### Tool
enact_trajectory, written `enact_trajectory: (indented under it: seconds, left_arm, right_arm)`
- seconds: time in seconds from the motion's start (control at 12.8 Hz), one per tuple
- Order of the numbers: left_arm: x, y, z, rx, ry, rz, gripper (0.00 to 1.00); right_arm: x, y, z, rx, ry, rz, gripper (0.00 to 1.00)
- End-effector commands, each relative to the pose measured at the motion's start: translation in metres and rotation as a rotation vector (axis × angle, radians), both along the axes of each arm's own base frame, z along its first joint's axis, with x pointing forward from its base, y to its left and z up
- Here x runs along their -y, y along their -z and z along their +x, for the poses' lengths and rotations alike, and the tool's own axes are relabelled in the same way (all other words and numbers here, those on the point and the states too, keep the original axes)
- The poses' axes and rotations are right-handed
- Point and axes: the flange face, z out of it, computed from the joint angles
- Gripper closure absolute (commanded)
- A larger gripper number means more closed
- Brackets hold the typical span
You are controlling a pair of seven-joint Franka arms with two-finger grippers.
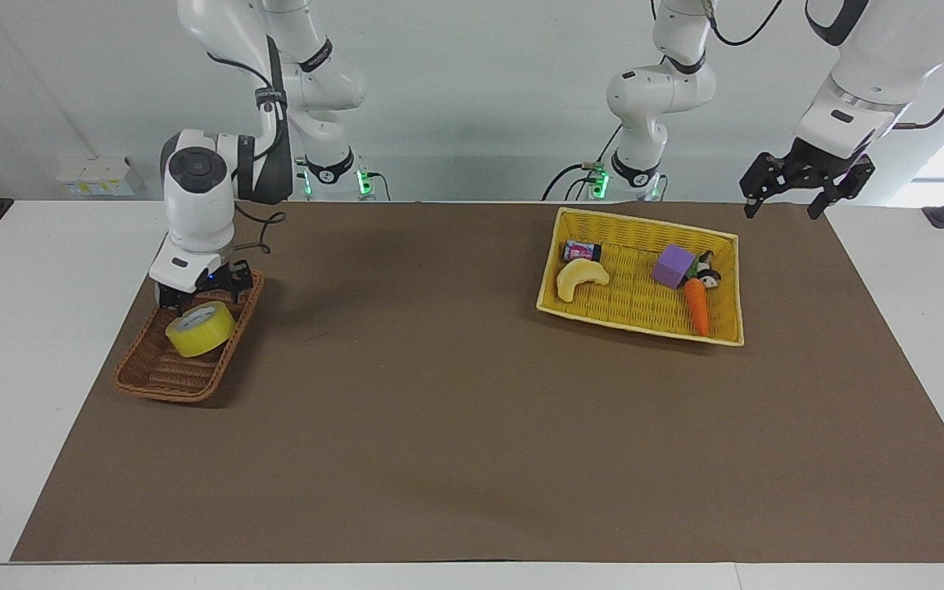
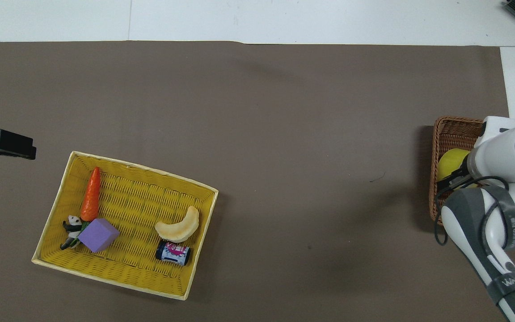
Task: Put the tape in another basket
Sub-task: 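Set the tape down in the wicker basket and open the right gripper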
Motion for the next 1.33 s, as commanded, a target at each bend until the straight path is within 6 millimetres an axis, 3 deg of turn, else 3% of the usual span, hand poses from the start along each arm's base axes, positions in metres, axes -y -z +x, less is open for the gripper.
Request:
enact_trajectory:
  seconds: [0.0,0.39,0.63,0.86,1.1,1.25]
  left_arm:
    - [0.002,-0.01,-0.009,-0.009,-0.041,-0.01,0.0]
    - [-0.004,-0.009,-0.008,-0.005,-0.059,-0.011,0.0]
    - [-0.003,-0.009,-0.008,-0.006,-0.057,-0.011,0.0]
    - [-0.005,-0.009,-0.008,-0.005,-0.06,-0.011,0.0]
    - [-0.003,-0.009,-0.008,-0.006,-0.057,-0.011,0.0]
    - [-0.005,-0.009,-0.008,-0.005,-0.06,-0.011,0.0]
  right_arm:
    - [-0.007,-0.039,0.001,0.044,0.078,0.094,0.0]
    - [-0.056,-0.083,-0.004,0.18,0.352,0.199,0.0]
    - [-0.078,-0.121,0.006,0.135,0.609,0.284,0.0]
    - [-0.078,-0.181,0.012,0.15,0.664,0.304,0.0]
    - [-0.065,-0.239,-0.003,0.121,0.677,0.275,0.0]
    - [-0.06,-0.262,-0.013,0.113,0.686,0.246,0.0]
